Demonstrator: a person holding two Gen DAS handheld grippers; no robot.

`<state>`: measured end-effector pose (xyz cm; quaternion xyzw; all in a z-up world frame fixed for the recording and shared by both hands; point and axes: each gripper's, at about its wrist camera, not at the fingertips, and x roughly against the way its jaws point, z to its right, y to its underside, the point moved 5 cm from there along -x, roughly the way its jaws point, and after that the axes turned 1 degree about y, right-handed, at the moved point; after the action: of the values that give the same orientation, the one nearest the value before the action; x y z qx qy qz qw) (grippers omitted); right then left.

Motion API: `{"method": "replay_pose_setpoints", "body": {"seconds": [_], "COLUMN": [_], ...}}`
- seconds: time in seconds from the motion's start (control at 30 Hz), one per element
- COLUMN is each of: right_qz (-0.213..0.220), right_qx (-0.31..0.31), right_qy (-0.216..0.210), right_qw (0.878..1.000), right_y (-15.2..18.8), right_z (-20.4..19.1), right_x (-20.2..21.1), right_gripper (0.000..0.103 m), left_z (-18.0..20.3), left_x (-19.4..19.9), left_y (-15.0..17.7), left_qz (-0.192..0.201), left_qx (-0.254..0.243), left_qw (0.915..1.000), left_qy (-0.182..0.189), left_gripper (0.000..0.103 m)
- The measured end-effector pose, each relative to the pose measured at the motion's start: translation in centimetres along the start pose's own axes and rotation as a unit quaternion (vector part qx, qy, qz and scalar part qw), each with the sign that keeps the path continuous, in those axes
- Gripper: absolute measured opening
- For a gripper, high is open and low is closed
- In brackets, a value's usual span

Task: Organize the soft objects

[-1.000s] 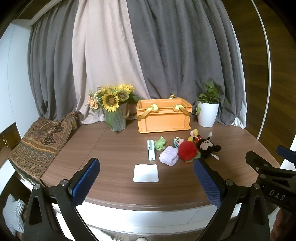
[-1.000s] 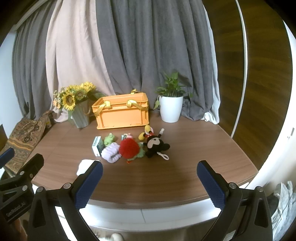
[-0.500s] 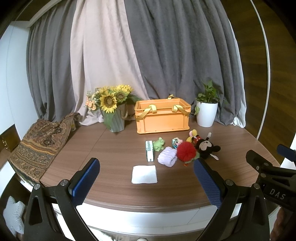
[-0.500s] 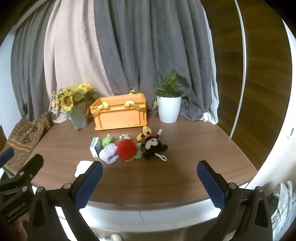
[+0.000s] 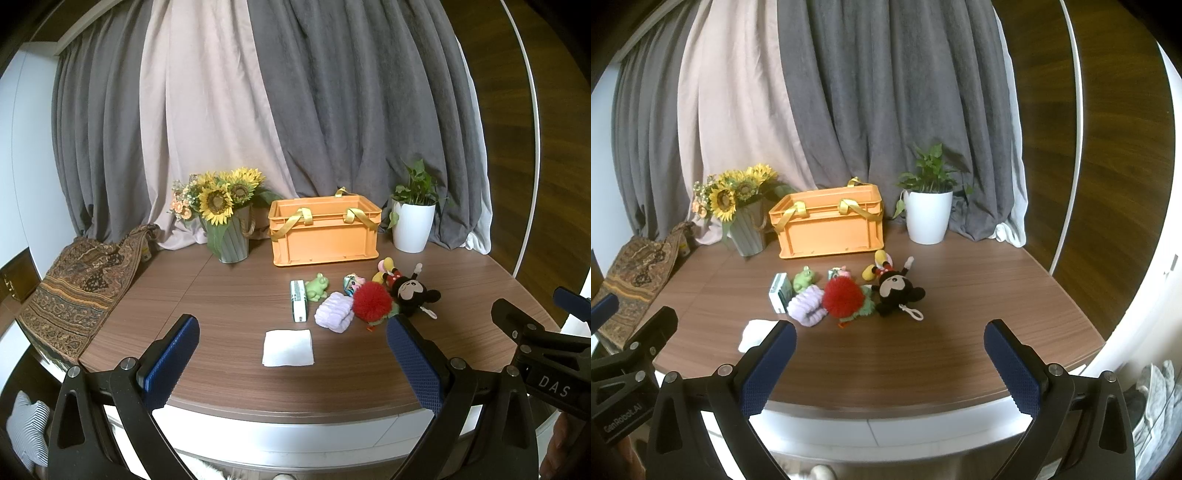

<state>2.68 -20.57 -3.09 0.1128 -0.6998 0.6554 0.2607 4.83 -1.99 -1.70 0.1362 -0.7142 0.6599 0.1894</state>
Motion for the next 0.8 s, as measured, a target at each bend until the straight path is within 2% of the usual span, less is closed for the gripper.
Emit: {"method": "replay_pose_setpoints", "body": {"seconds": [0.8], "right_qz": [-0.005], "right_qx": [0.002], "right_qy": [-0.003], "right_qw": [1.000], "right_y": [0.1], "right_z": [0.0], "right_x": [-1.0], "right_gripper": [0.103], "left_z": [-0.5], "left_x": [-1.0], "left_y": [0.2], "left_qz": [-0.004], "left_qx": [0.001], "left_qw": [1.0000], "left_qy": [-0.002], "left_gripper": [0.103]}}
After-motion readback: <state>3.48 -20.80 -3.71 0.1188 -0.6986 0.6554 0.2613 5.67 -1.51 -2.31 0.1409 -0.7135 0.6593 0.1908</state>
